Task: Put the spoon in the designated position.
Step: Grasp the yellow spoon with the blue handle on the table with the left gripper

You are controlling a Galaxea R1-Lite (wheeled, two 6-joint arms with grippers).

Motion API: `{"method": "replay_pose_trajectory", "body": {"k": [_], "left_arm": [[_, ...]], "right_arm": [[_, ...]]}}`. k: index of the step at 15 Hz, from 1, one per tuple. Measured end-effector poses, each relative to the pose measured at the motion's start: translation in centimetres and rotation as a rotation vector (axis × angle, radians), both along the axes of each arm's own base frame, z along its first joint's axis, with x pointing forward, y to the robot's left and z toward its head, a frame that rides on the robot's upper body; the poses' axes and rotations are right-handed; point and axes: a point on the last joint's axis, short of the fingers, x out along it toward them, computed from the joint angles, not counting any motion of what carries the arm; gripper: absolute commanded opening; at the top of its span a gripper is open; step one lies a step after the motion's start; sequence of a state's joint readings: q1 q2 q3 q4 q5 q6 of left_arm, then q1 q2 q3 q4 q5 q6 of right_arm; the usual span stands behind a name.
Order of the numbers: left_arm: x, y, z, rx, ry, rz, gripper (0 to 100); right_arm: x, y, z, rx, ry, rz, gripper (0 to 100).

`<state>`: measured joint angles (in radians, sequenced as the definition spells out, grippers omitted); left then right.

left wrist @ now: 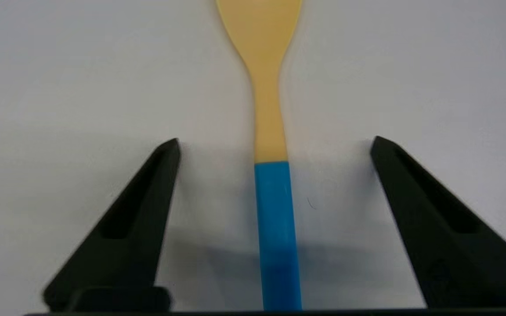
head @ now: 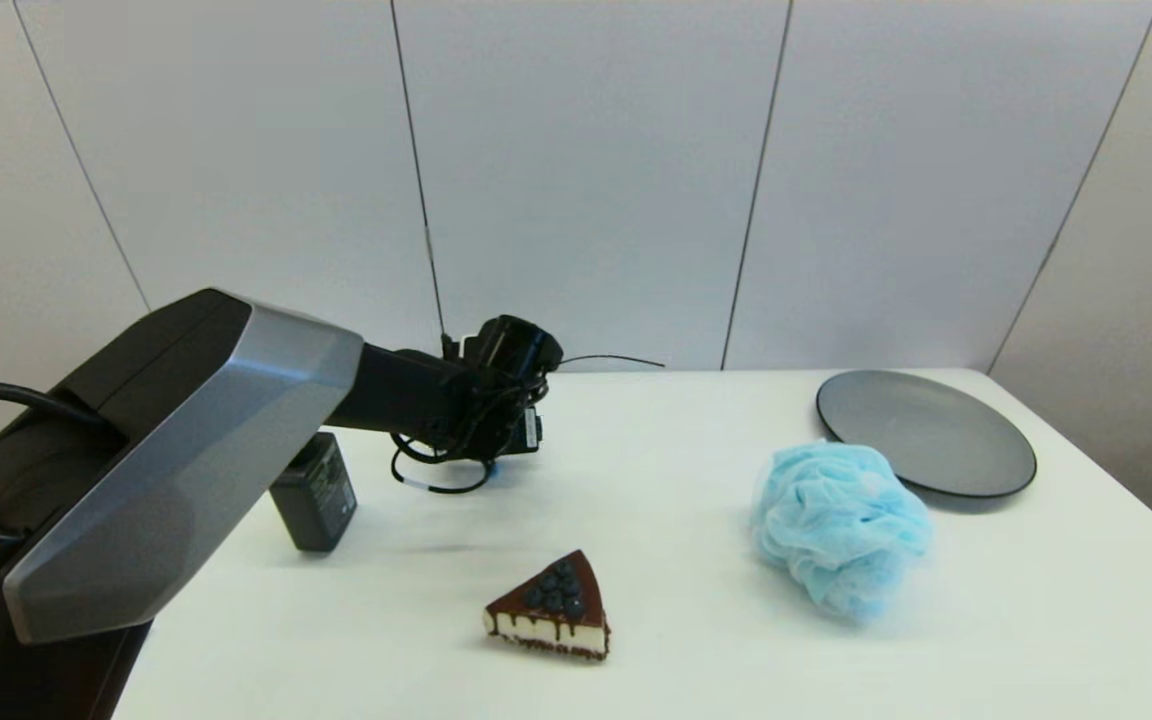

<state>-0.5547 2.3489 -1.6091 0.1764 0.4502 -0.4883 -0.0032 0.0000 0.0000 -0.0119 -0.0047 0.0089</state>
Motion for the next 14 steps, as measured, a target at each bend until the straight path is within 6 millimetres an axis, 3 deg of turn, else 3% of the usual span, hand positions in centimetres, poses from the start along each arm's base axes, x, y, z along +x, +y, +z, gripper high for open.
{"method": "replay_pose_trajectory", "body": {"k": [14], "left_arm": [[0.09, 0.45, 0.72, -0.013, -0.004, -0.001, 0]], "right_arm": [[0.00, 0.00, 0.00, -0.001, 0.000, 0.000, 100]]}}
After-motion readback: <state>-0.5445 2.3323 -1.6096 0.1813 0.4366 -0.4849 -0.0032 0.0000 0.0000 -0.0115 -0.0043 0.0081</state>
